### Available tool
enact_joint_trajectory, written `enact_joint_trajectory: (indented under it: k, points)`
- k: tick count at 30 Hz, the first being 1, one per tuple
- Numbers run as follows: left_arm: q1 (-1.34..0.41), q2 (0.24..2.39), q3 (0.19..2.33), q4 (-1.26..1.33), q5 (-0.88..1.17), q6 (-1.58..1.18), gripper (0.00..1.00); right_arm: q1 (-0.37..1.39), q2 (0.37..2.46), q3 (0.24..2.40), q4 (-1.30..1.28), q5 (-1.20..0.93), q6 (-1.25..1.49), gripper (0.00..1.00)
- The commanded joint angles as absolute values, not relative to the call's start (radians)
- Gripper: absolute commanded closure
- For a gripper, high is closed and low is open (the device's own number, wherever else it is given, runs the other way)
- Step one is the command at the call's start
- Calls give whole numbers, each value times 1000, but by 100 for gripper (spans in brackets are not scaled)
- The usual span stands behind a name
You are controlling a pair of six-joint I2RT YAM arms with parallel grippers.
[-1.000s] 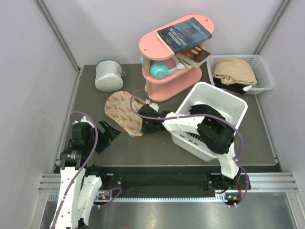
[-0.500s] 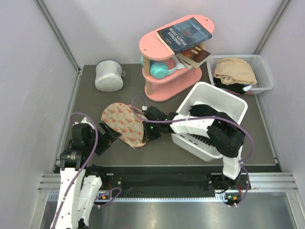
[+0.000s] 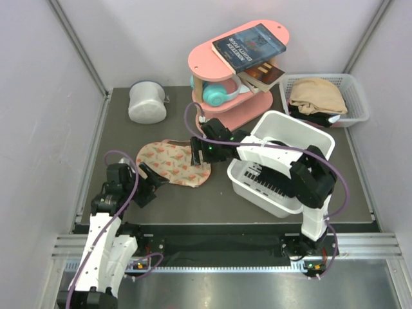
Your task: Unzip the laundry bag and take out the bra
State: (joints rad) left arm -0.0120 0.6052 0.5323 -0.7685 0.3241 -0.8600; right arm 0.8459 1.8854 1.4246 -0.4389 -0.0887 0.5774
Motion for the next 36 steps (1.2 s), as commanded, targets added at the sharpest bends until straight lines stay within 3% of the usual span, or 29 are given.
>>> enact_joint_trajectory:
  k: [1, 7, 12, 18, 27, 35, 36]
  points:
    - [-6, 659, 523, -614, 331, -882, 10, 877, 1824, 1471, -472, 49, 535, 16]
    - [-44, 736, 503, -522, 256, -907, 12, 963, 1691, 1304, -468, 144, 575, 16]
    - [-227, 863, 537, -453, 117, -925, 13, 1043, 1647, 1174, -396, 117, 617, 16]
    - [-310, 1041, 580, -350, 43, -939, 12, 1074, 1677, 1192, -391, 90, 650, 16]
    - [-414, 1291, 656, -242, 26, -977, 20, 1085, 1674, 1183, -374, 107, 666, 16]
    - [-456, 1353, 672, -233, -41, -973, 56, 1089, 1632, 1154, -351, 124, 678, 16]
    - [-456, 1370, 669, -230, -34, -970, 68, 1089, 1631, 1141, -347, 126, 677, 16]
